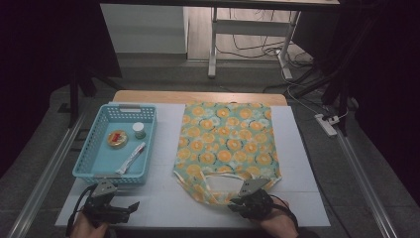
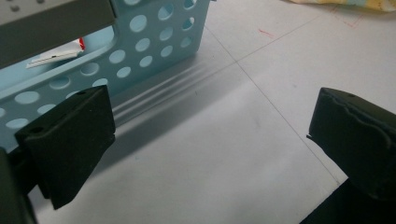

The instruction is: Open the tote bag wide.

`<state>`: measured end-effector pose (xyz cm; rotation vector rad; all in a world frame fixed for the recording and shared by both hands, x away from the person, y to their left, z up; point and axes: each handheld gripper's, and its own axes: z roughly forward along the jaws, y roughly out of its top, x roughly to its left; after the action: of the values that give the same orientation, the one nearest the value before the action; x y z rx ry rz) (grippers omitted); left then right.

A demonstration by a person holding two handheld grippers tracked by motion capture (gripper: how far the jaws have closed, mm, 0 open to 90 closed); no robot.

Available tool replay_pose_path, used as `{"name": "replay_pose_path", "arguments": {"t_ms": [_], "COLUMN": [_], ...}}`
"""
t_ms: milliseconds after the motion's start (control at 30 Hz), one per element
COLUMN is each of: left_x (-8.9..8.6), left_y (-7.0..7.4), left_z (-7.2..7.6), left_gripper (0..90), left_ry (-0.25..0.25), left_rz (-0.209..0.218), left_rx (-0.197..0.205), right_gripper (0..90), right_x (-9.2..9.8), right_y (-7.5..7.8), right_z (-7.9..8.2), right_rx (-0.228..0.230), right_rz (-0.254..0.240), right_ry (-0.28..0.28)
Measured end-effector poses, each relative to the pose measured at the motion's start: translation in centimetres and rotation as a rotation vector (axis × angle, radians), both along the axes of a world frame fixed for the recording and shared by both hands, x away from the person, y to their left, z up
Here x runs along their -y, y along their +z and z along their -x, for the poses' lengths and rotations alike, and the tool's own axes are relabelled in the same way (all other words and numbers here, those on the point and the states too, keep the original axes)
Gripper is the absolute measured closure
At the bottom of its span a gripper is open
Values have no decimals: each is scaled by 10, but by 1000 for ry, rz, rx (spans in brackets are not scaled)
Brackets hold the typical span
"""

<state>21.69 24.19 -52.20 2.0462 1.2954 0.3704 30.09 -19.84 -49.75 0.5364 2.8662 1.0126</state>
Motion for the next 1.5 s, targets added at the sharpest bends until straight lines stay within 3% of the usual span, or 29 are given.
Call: {"name": "replay_pose_path", "arguments": {"t_ms": [133, 233, 433, 533, 800, 1200, 1500], "left_x": [0, 0, 0, 0, 0, -1, -1], "left_y": [0, 0, 0, 0, 0, 0, 0], "left_z": [0, 0, 0, 0, 0, -1, -1], "left_gripper": [6, 6, 7, 8, 9, 10, 11], "left_ry": [1, 0, 1, 3, 5, 6, 7], "left_rz": [-2, -2, -1, -1, 3, 6, 7], "left_rx": [-1, -3, -3, -3, -4, -5, -5], "right_gripper": [853, 880, 893, 895, 898, 898, 898], "right_x": [4, 8, 10, 7, 2, 2, -2], "right_y": [8, 14, 21, 24, 35, 36, 42], "right_z": [-3, -8, -19, -30, -55, -98, -128], "right_rx": [-22, -8, 11, 26, 61, 34, 47], "right_rz": [-43, -65, -61, -41, -66, -81, -93], "right_ry": [-2, -14, -19, -24, -58, -128, -171]}}
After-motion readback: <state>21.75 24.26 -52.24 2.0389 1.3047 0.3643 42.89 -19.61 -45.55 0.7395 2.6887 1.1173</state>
